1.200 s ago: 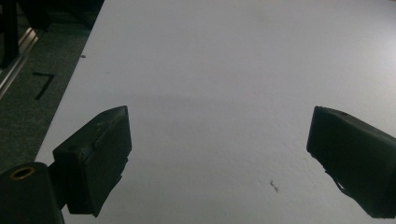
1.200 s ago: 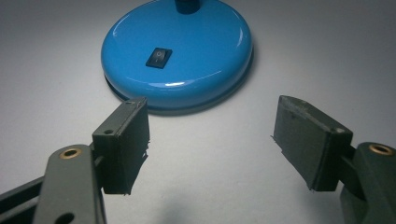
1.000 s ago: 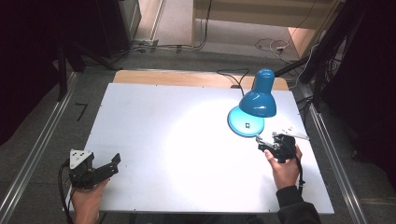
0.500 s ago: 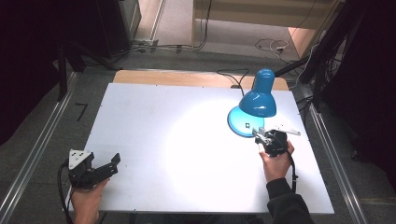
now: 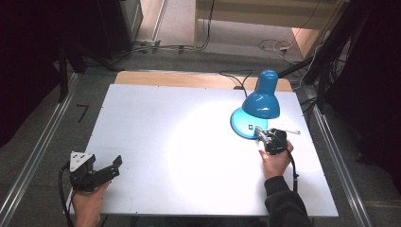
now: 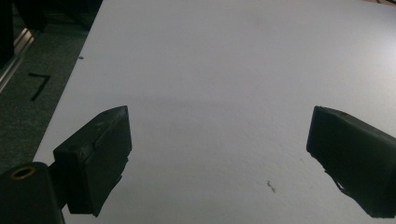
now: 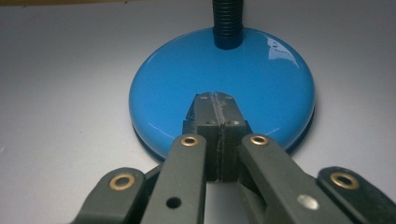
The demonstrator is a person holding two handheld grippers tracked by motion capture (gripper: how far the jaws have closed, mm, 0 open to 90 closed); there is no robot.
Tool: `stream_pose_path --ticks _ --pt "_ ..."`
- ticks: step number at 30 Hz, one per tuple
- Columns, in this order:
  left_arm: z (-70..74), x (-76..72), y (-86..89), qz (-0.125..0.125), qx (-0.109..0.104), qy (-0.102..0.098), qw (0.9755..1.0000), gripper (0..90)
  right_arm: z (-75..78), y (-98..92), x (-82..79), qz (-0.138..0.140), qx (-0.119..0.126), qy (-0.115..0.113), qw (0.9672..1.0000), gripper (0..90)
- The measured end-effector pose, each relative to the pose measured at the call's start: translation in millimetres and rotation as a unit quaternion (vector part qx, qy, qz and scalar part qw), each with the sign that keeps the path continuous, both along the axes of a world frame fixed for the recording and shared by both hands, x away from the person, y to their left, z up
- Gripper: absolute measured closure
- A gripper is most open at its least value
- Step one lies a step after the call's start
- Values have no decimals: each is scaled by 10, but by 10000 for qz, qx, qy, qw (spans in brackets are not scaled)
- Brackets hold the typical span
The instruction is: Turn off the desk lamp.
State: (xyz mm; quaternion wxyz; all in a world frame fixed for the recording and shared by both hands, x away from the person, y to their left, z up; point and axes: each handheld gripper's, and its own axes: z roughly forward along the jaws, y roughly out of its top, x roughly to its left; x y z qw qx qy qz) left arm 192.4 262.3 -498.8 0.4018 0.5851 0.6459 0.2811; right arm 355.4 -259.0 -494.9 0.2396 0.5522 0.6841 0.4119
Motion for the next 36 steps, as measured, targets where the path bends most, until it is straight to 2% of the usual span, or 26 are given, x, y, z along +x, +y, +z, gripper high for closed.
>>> stream_pose_path --ticks 16,29,36 --pt "-4 2 0 4 -11 14 10000 74 -39 56 83 -17 52 -1 10000 882" --pt "-6 0 0 -18 -11 24 10000 74 -47 131 165 9 -61 38 10000 882" --pt "-7 0 2 -33 -11 39 10000 74 -61 111 199 0 30 39 10000 884"
